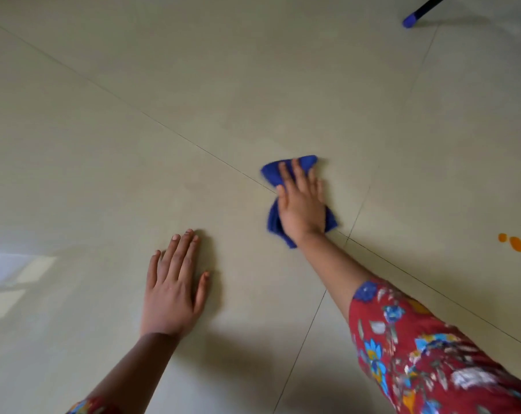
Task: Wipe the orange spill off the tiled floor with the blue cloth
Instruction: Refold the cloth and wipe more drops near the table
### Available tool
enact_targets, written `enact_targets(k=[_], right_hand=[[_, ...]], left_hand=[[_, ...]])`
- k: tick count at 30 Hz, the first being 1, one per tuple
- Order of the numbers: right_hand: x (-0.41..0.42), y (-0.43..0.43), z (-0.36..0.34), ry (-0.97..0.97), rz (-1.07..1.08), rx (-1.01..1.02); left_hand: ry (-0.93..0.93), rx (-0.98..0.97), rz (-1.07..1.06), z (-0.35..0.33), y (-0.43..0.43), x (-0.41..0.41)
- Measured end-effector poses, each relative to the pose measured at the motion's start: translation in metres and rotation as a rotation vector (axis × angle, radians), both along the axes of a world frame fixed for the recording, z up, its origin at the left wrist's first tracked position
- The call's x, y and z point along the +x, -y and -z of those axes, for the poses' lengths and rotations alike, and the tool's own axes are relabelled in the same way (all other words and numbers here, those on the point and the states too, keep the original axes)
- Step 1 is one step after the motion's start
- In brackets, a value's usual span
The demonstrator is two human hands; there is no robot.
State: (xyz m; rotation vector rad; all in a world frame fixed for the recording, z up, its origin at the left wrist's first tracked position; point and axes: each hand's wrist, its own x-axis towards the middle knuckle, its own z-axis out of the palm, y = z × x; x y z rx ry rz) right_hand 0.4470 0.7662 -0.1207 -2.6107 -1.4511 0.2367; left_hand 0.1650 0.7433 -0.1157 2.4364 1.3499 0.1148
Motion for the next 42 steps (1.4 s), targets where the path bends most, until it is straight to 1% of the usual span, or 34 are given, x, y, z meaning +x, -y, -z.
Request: enact_targets(k=[2, 3, 4, 5, 6, 9, 10, 11, 12, 14, 16, 18, 20, 21, 23, 24, 25, 27, 29, 32, 34, 36, 37, 39, 40, 41, 42], right_hand=[[-0.037, 0.032, -0.002, 0.036, -0.276, -0.022], [-0.042, 0.058, -0.005, 0.020, -0.384, -0.035], [-0.034, 0.081, -0.007, 0.007, -0.444, -0.043], [-0.017, 0.095, -0.008, 0.012, -0.441, -0.050], [0.007, 0.101, -0.007, 0.038, -0.368, -0.063], [0.067, 0.068, -0.007, 0.055, 0.036, -0.069], [0.071, 0.043, -0.009, 0.043, 0.117, -0.050], [0.068, 0.013, -0.010, 0.029, 0.152, -0.031], [0.056, -0.018, -0.010, 0.020, 0.134, -0.023], [0.019, -0.070, -0.007, 0.012, 0.010, -0.038], [-0.030, -0.090, -0.005, 0.021, -0.142, -0.032], [-0.069, -0.064, -0.005, 0.032, -0.356, -0.040], [-0.063, -0.011, -0.005, 0.038, -0.479, -0.054], [-0.045, 0.012, -0.002, 0.052, -0.450, -0.063], [-0.001, 0.039, -0.002, 0.077, -0.231, -0.071], [0.019, 0.044, -0.003, 0.085, -0.141, -0.093], [0.031, 0.044, -0.003, 0.092, -0.087, -0.122], [0.038, 0.036, -0.004, 0.118, -0.041, -0.146], [0.035, 0.020, -0.007, 0.155, -0.003, -0.138], [0.025, -0.035, -0.010, 0.179, 0.079, -0.106], [-0.004, -0.084, -0.013, 0.158, 0.005, -0.063], [-0.059, -0.115, -0.008, 0.096, -0.162, -0.025], [-0.091, -0.114, -0.006, 0.076, -0.259, -0.002], [-0.138, -0.074, -0.007, 0.064, -0.504, 0.011], [-0.144, -0.045, -0.009, 0.041, -0.611, 0.009], [-0.137, -0.018, -0.009, 0.021, -0.671, -0.003], [-0.123, 0.001, -0.010, 0.016, -0.661, -0.019]], left_hand=[[0.008, -0.004, -0.020, -0.001, 0.000, -0.002], [0.015, -0.001, -0.025, -0.001, 0.001, -0.002], [0.019, 0.008, -0.028, -0.002, 0.001, -0.002], [0.017, 0.012, -0.027, -0.001, 0.000, -0.003], [0.014, 0.016, -0.020, -0.001, -0.001, -0.002], [0.002, 0.026, -0.004, 0.001, -0.003, 0.001], [-0.001, 0.025, -0.005, 0.001, -0.004, 0.003], [-0.002, 0.024, -0.006, 0.001, -0.005, 0.004], [-0.001, 0.021, -0.009, 0.002, -0.004, 0.003], [0.013, 0.019, -0.015, 0.002, -0.002, 0.002], [0.028, 0.021, -0.027, 0.003, 0.000, 0.001], [0.058, 0.014, -0.091, 0.000, 0.000, -0.004], [0.126, -0.012, -0.165, 0.000, -0.001, -0.004], [0.183, -0.032, -0.208, 0.001, -0.001, -0.003], [0.330, -0.084, -0.311, 0.001, -0.004, -0.006], [0.367, -0.088, -0.358, 0.000, -0.008, -0.010], [0.360, -0.060, -0.382, -0.003, -0.014, -0.020], [0.201, 0.036, -0.348, -0.005, -0.024, -0.049], [0.061, 0.047, -0.338, -0.004, -0.027, -0.077], [0.015, 0.019, -0.364, -0.001, -0.025, -0.086], [0.008, 0.013, -0.329, 0.000, -0.030, -0.081], [0.003, 0.012, -0.329, 0.003, -0.032, -0.083], [0.002, 0.009, -0.331, 0.004, -0.031, -0.085], [0.010, -0.001, -0.337, 0.003, -0.028, -0.086], [0.014, -0.001, -0.340, 0.004, -0.027, -0.086], [0.014, 0.003, -0.340, 0.003, -0.027, -0.085], [0.009, 0.010, -0.341, 0.003, -0.028, -0.086]])
